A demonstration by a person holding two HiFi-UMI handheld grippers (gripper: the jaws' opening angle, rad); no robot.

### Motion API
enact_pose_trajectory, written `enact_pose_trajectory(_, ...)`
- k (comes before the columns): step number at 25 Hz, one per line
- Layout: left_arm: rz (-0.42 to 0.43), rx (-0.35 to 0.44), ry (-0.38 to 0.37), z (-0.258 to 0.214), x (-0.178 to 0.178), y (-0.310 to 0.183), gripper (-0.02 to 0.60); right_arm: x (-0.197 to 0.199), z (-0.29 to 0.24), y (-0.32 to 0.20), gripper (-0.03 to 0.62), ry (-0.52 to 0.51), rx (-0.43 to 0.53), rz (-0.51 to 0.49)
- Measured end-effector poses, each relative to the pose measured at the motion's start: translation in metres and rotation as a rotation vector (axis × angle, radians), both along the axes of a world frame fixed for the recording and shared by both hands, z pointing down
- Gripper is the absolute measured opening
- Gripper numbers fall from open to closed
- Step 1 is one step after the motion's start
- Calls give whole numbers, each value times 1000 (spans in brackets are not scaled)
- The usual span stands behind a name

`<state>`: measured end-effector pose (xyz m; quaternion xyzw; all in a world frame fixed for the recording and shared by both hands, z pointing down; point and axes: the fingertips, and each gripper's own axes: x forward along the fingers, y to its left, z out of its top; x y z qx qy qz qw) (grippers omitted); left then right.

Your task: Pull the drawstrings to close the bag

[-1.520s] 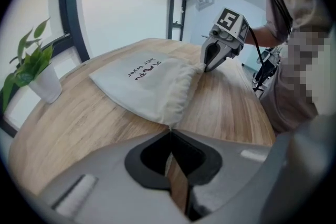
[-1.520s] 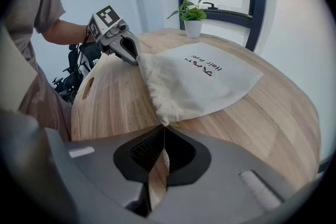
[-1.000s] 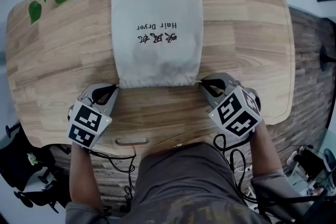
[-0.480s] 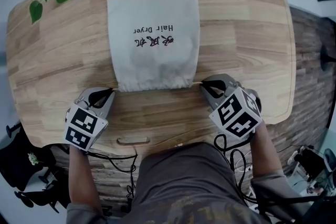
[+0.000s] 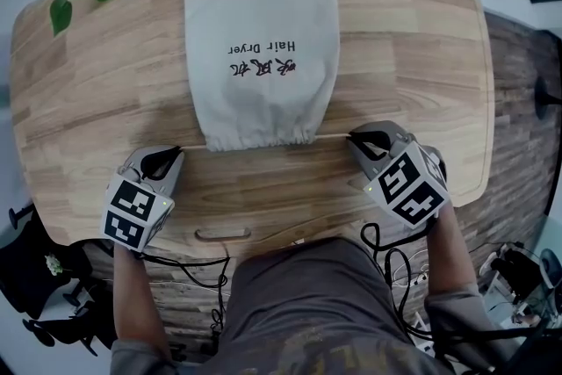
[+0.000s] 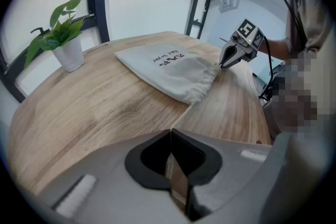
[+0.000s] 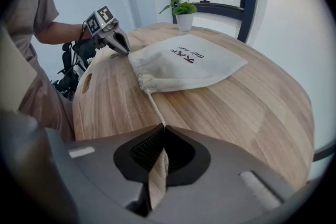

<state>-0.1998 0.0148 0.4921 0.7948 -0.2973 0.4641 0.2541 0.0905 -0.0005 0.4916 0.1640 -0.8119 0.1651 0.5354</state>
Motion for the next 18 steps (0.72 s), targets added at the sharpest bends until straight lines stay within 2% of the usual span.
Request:
enact_pose_trajectory(9,-28,-23,-23,1,-18,4,6,10,2,-1,35,-2,-15,4)
enact_pose_trajectory(18,-21,2,-54,-2,-21,1,6,17,1,-2,35,-12,-19,2)
